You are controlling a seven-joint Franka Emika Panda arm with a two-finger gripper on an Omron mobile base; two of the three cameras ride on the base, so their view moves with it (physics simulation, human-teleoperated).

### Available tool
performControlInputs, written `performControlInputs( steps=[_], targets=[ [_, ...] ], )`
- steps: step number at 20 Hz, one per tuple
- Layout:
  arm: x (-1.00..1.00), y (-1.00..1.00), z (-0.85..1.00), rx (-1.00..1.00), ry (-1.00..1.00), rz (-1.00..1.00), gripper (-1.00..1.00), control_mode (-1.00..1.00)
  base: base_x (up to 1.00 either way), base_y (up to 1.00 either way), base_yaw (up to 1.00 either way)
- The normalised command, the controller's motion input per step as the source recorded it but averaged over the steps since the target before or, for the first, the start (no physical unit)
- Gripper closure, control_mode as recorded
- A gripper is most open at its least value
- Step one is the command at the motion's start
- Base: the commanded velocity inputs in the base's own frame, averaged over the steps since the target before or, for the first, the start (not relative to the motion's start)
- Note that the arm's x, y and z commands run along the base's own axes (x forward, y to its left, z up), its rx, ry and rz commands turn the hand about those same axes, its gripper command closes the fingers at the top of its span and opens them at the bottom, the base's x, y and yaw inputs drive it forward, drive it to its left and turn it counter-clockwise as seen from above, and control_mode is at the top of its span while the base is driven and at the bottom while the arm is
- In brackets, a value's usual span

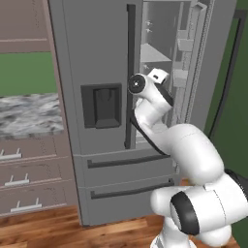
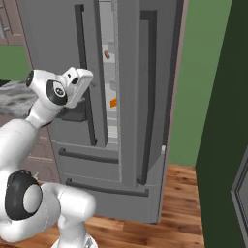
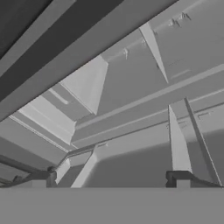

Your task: Retrieve the sausage and cheese from the fridge and place them on the cutting board on the counter.

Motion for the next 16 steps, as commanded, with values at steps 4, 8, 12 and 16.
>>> performControlInputs(
  steps=[4,8,12,16],
  targets=[
    [0.65,-0.39,-0.13,0.0,0.0,-0.01,-1.0,-1.0,0.0,0.0,0.0],
    [0.32,-0.46,0.0,0.0,0.0,-0.05,-1.0,-1.0,0.0,0.0,0.0],
    [0.02,-0.55,0.0,0.0,0.0,-0.1,-1.0,-1.0,0.0,0.0,0.0],
    [0.11,-0.51,0.0,0.0,0.0,-0.09,-1.0,-1.0,0.0,0.0,0.0]
  ],
)
